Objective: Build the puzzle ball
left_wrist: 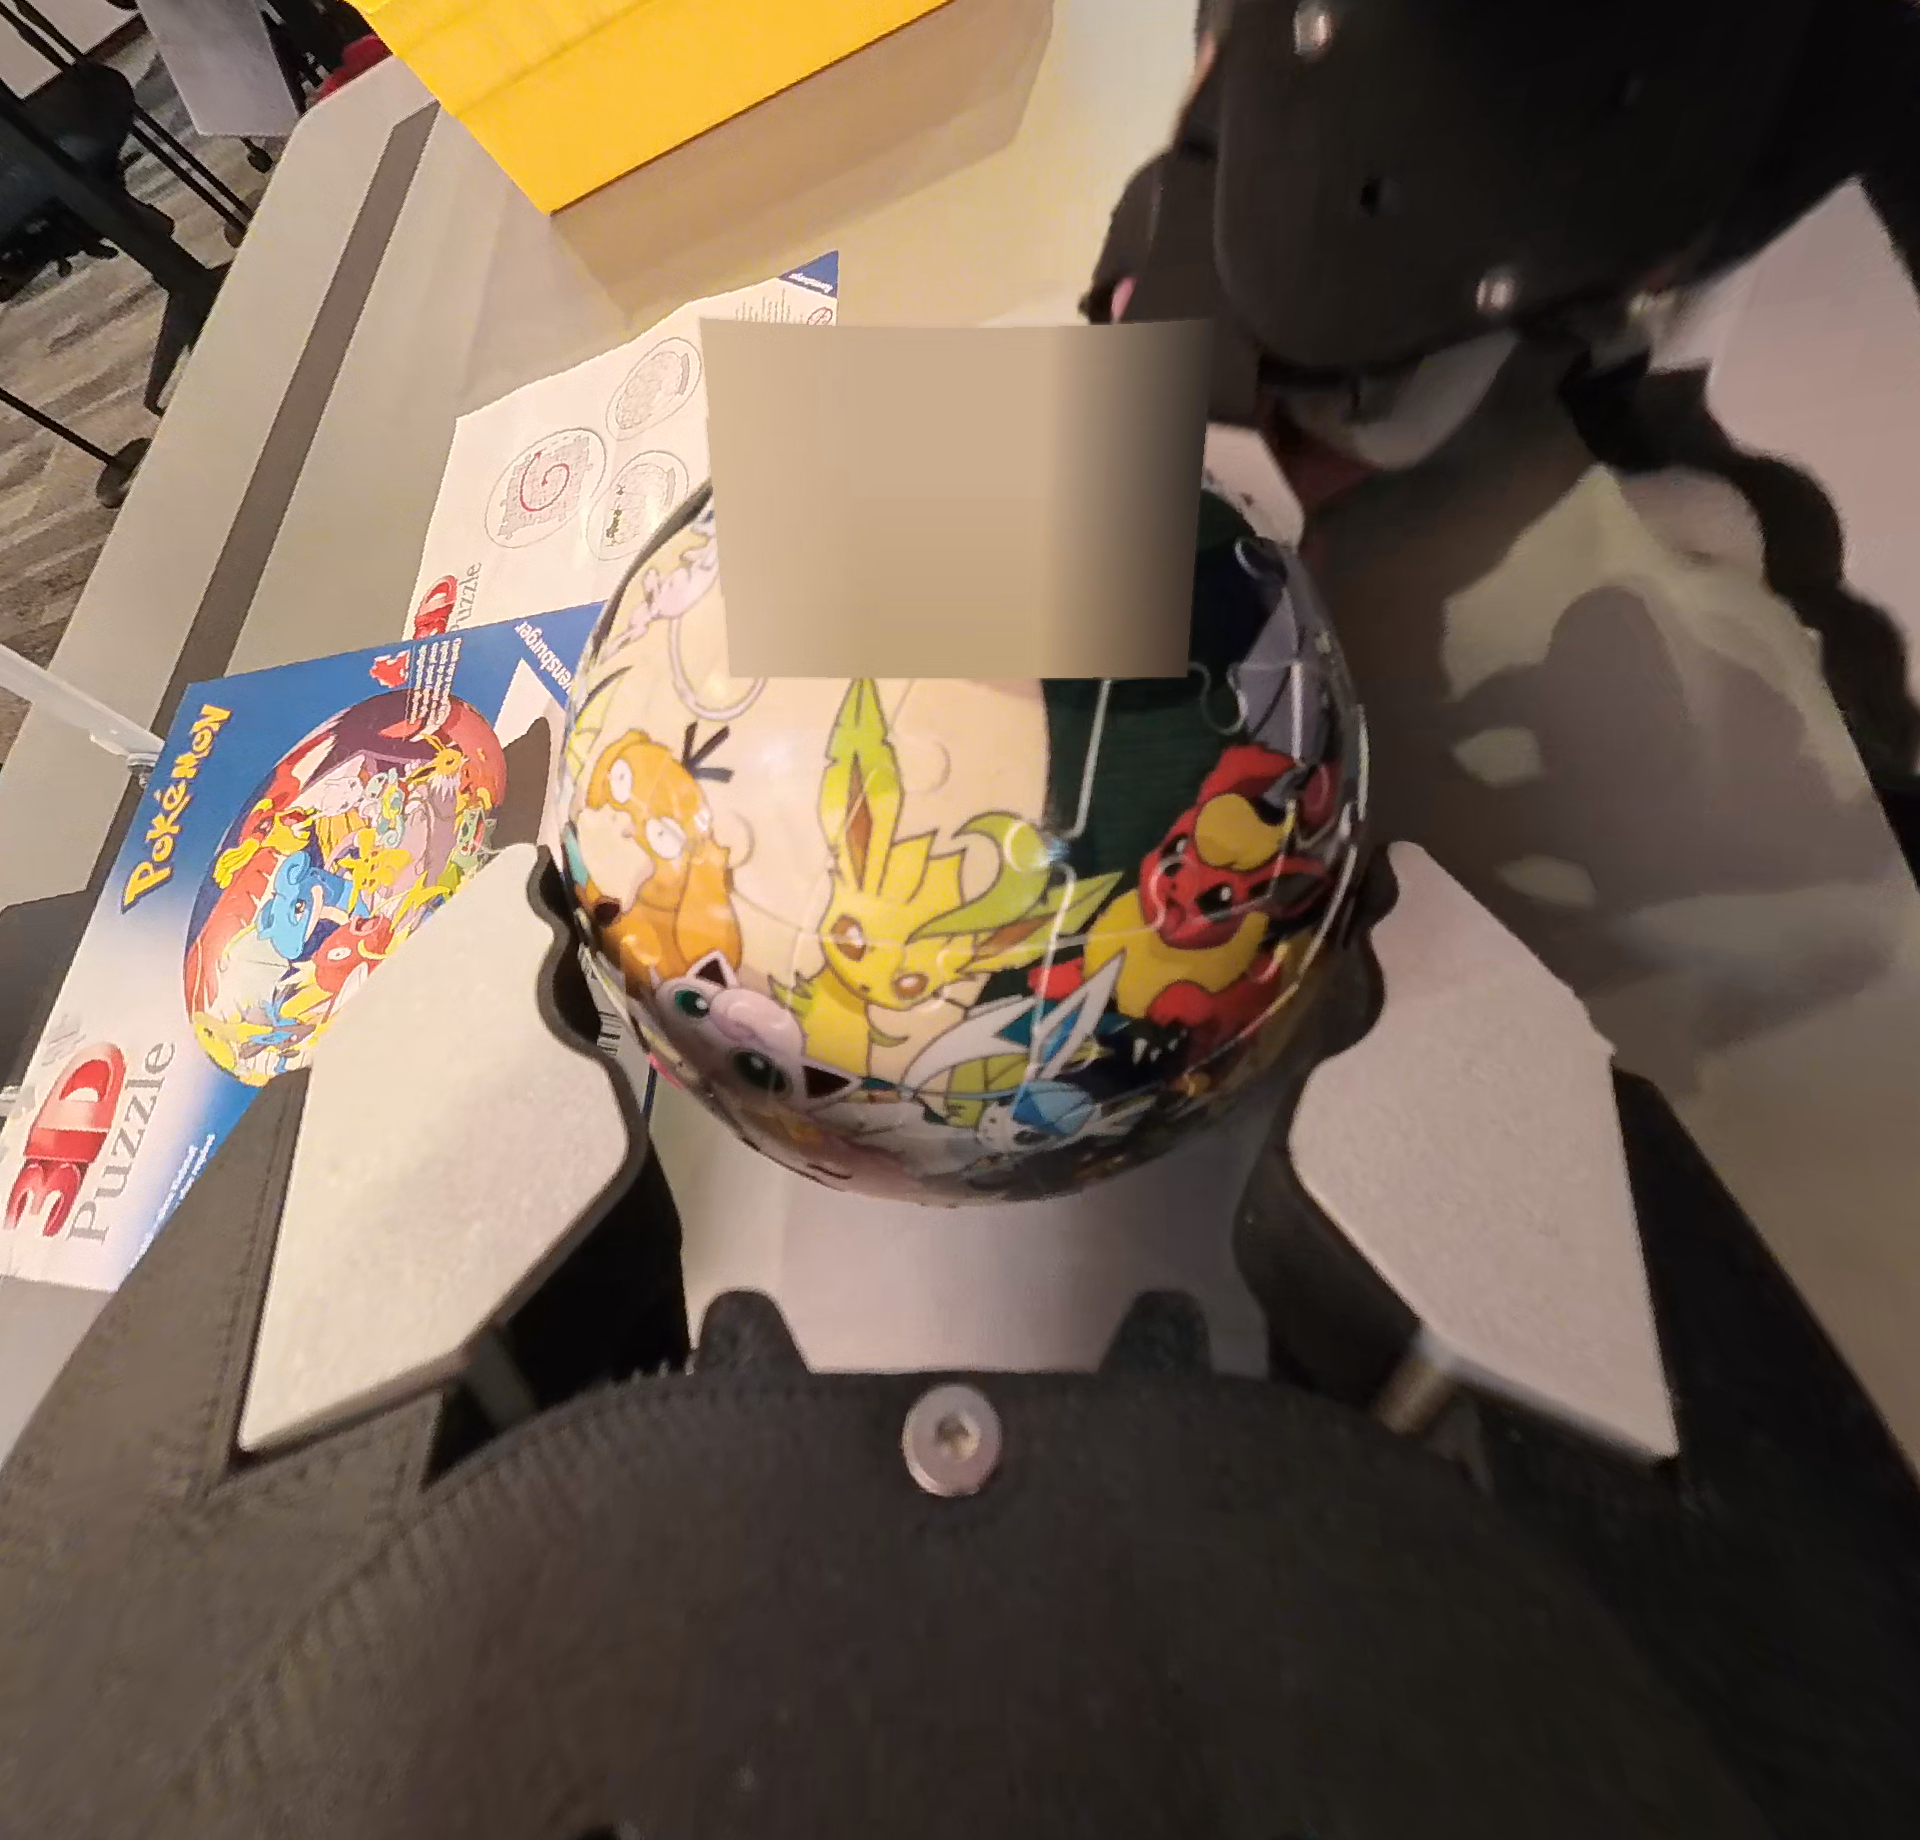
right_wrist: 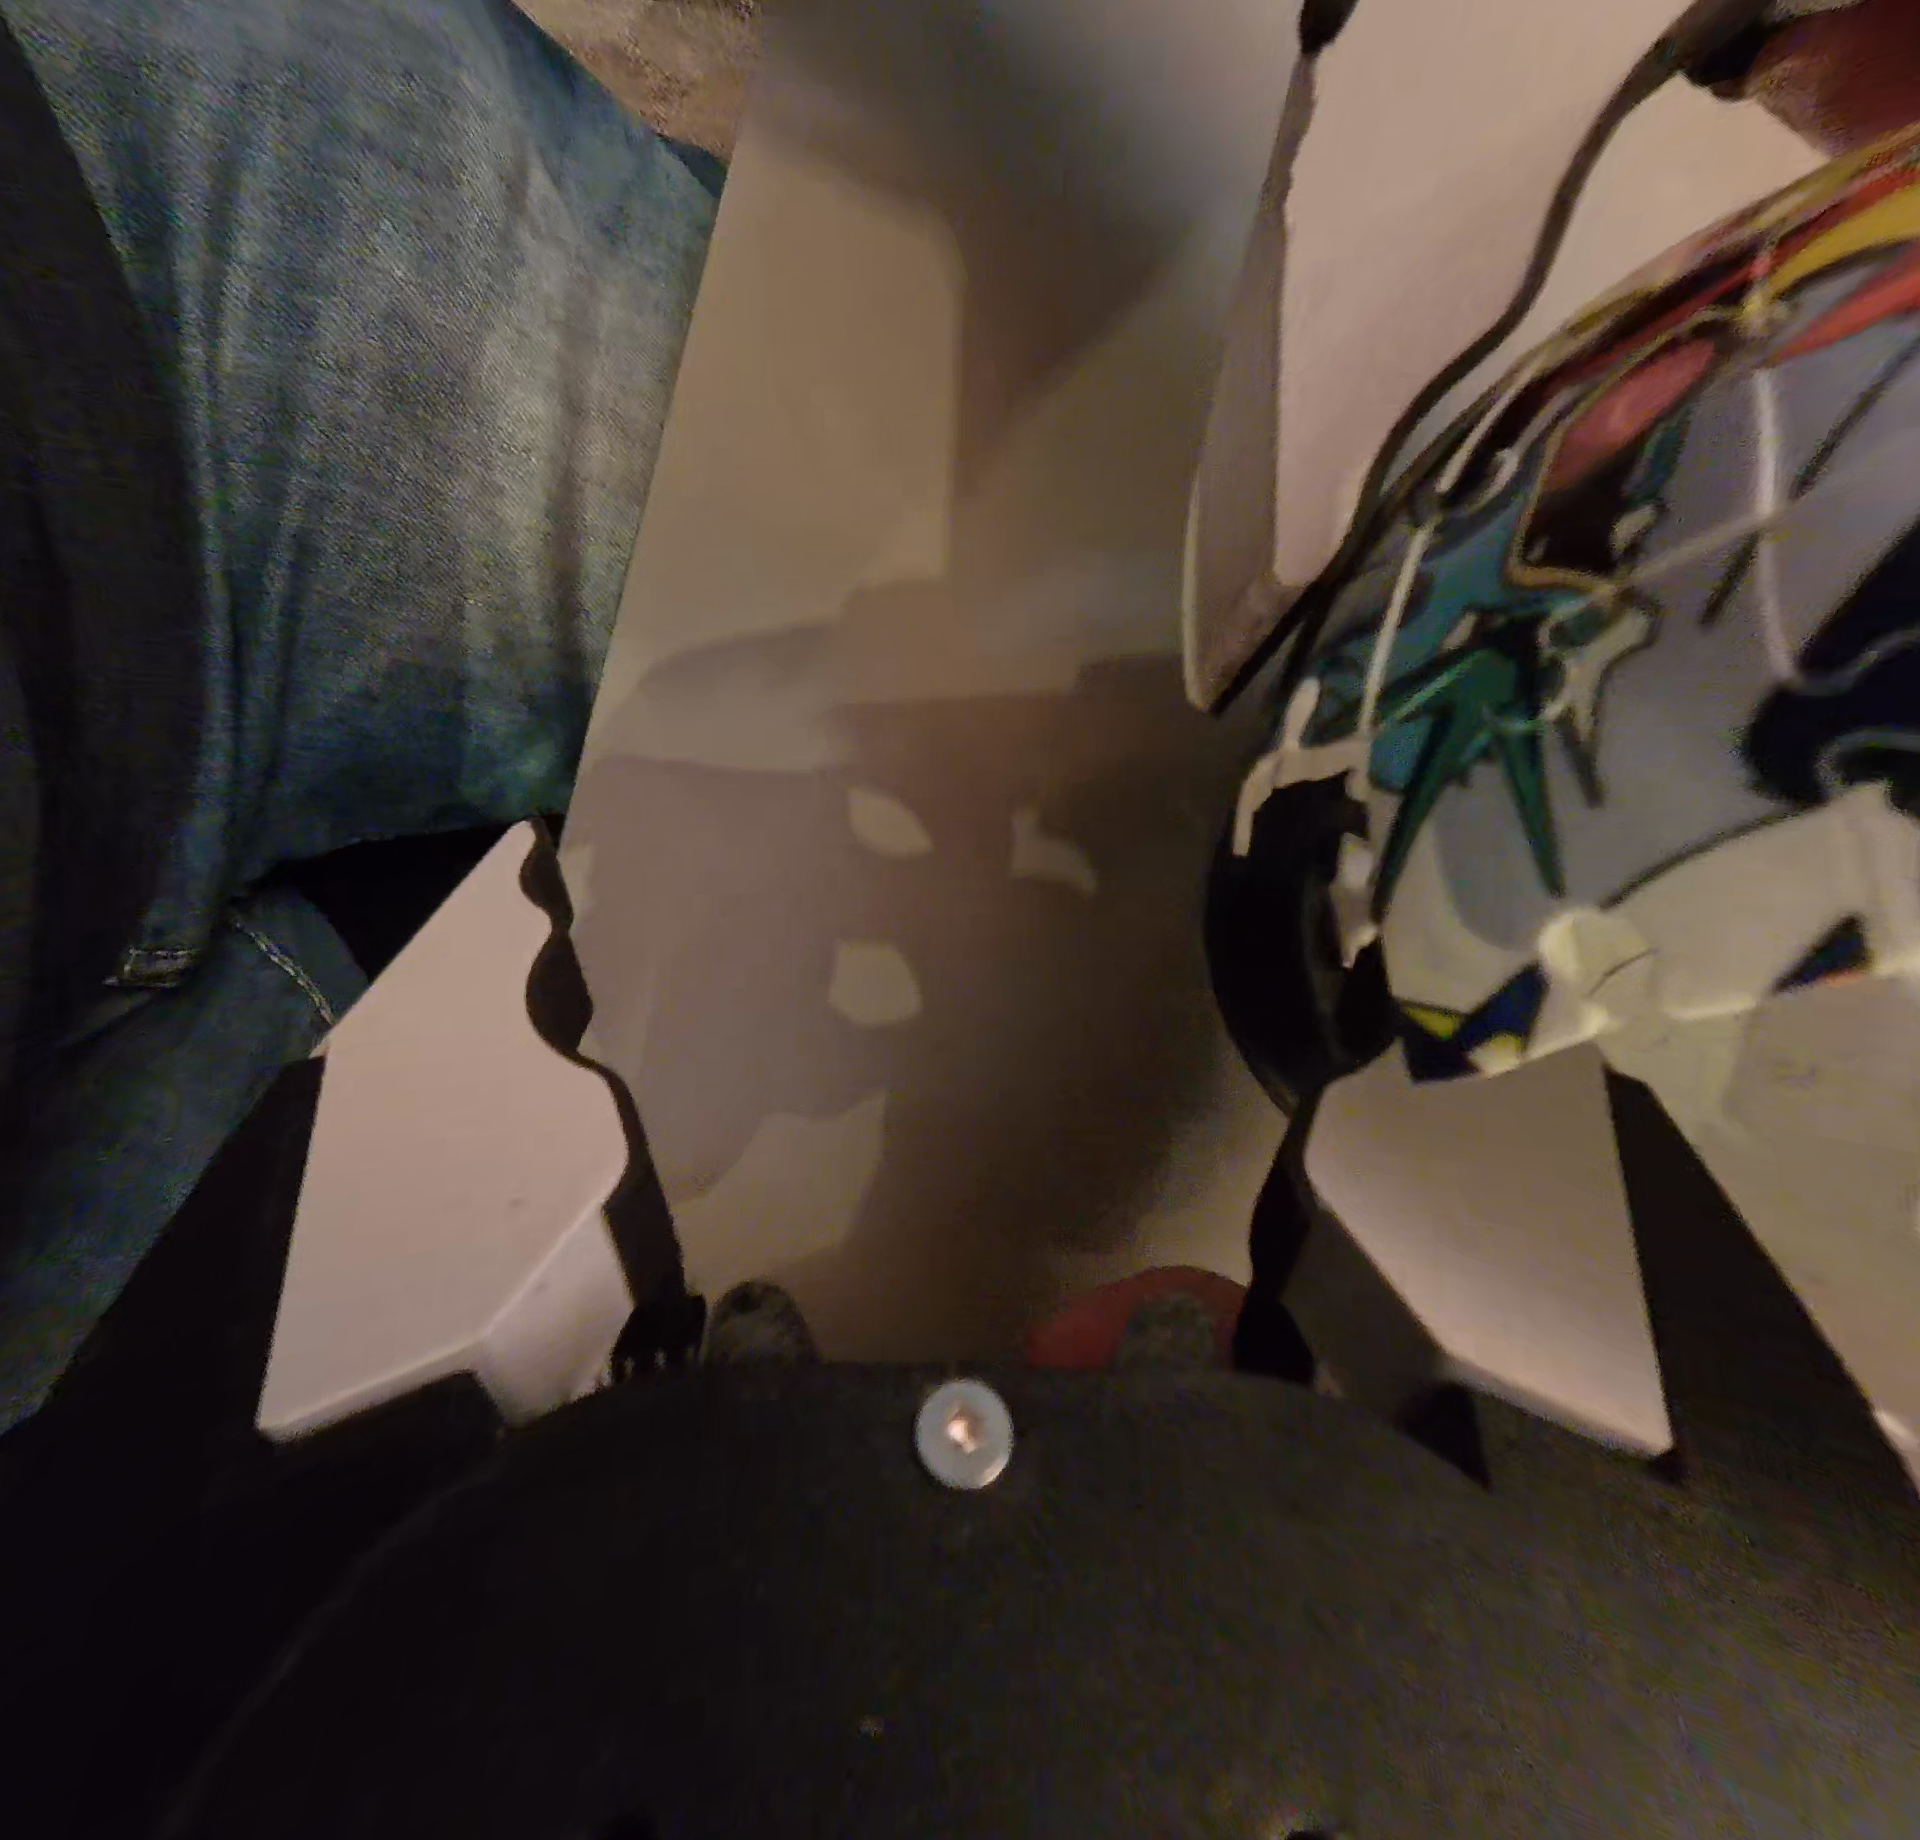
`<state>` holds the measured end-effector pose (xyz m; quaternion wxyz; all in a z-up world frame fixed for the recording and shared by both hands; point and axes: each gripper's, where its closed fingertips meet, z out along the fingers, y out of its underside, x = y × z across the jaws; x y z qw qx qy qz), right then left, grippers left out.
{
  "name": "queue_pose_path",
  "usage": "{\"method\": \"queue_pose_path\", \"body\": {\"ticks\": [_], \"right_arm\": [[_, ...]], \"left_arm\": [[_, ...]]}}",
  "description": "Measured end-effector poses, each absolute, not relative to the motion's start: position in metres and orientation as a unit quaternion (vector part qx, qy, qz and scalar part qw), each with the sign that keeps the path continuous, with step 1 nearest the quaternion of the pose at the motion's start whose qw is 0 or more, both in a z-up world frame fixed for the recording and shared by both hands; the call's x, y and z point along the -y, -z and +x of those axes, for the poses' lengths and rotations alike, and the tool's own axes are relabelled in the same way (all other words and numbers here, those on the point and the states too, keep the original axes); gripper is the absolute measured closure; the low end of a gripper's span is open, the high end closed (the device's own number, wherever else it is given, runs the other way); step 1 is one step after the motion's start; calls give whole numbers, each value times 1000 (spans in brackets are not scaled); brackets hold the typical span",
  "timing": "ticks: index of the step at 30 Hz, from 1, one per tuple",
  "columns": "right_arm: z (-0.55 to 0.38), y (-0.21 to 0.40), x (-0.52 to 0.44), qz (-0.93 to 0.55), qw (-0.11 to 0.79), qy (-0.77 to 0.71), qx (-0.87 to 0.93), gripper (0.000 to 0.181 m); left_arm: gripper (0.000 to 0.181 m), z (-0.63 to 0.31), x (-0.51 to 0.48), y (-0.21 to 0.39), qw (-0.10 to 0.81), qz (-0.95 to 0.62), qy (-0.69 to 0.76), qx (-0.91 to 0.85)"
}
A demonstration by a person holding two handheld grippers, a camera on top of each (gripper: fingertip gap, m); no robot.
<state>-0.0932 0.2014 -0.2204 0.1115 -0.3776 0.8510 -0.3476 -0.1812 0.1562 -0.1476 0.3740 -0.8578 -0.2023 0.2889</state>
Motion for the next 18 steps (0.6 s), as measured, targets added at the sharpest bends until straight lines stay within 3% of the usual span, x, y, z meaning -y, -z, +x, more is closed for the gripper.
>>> {"method": "queue_pose_path", "body": {"ticks": [1, 18], "right_arm": [[-91, 219, -201, -379, 116, 351, -849, 38], [-103, 211, -216, -387, 112, 358, -842, 61]], "left_arm": [[46, -181, -156, 148, 374, -858, -289, 202], [46, -181, -156, 148, 373, -858, -291, 202]]}}
